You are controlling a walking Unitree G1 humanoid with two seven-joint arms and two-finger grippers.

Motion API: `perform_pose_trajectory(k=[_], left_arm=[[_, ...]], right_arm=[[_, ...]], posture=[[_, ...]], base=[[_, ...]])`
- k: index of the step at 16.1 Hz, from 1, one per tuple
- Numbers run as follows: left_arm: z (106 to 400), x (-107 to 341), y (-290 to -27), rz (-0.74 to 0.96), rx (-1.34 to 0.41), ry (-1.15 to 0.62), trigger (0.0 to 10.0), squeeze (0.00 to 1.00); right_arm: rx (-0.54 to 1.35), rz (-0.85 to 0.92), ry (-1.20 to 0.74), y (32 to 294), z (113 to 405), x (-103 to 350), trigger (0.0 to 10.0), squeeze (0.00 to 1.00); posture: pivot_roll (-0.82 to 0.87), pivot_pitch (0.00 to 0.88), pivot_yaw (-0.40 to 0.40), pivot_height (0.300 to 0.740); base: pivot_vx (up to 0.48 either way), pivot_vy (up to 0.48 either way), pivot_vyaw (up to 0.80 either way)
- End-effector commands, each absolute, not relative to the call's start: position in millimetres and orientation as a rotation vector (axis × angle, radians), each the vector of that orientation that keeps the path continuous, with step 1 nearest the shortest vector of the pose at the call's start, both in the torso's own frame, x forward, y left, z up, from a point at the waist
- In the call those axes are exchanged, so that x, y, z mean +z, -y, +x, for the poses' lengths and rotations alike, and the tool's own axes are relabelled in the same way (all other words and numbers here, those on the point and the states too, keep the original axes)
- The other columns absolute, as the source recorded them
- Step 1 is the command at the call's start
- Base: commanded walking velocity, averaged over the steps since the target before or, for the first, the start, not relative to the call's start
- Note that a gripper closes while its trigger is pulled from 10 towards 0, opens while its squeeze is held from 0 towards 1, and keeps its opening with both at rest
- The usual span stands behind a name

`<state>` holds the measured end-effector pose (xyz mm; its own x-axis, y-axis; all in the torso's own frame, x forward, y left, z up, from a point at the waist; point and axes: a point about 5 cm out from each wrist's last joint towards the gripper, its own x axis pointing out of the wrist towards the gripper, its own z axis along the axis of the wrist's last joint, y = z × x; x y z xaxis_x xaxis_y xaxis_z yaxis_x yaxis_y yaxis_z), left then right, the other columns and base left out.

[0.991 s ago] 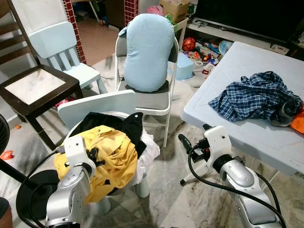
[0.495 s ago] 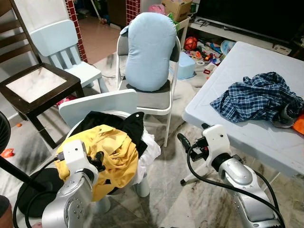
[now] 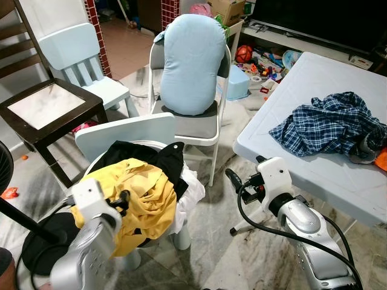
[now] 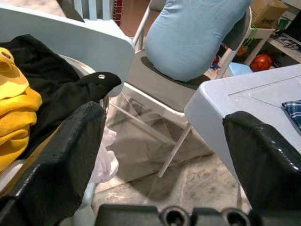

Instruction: Hang hanger

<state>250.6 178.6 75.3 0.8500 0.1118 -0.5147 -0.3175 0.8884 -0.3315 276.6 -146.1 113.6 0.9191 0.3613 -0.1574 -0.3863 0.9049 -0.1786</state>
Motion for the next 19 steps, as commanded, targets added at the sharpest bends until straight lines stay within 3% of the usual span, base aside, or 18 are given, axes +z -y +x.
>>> perform_pose_trajectory(k=[1, 12, 13, 14, 19], left_arm=[[255.6, 75.1, -168.0, -0.457, 0.218, -0.507, 10.0, 0.00], [260.2, 68.6, -146.5, -0.437, 0.117, -0.593, 10.0, 0.00], [257.2, 63.4, -149.3, -0.440, 0.115, -0.609, 2.0, 0.00], [257.3, 60.5, -151.4, -0.445, 0.116, -0.617, 0.0, 0.00], [264.6, 68.2, -147.0, -0.424, 0.071, -0.600, 0.0, 0.00]], right_arm=[[0.391, -0.221, -0.124, 147.3, 276.9, 113.3, 10.0, 0.00], [0.384, -0.218, -0.123, 146.5, 277.7, 113.0, 10.0, 0.00], [0.384, -0.218, -0.123, 146.6, 277.8, 112.8, 10.0, 0.00], [0.385, -0.218, -0.124, 146.3, 277.2, 112.4, 10.0, 0.00], [0.383, -0.220, -0.122, 146.8, 278.6, 112.7, 10.0, 0.00]], posture=[[0.01, 0.091, -0.069, 0.740], [0.00, 0.093, -0.057, 0.740], [0.00, 0.092, -0.059, 0.740], [0.00, 0.092, -0.059, 0.740], [0.00, 0.087, -0.058, 0.740]], base=[[0.000, 0.000, 0.00], [0.000, 0.000, 0.00], [0.000, 0.000, 0.00], [0.000, 0.000, 0.00], [0.000, 0.000, 0.00]])
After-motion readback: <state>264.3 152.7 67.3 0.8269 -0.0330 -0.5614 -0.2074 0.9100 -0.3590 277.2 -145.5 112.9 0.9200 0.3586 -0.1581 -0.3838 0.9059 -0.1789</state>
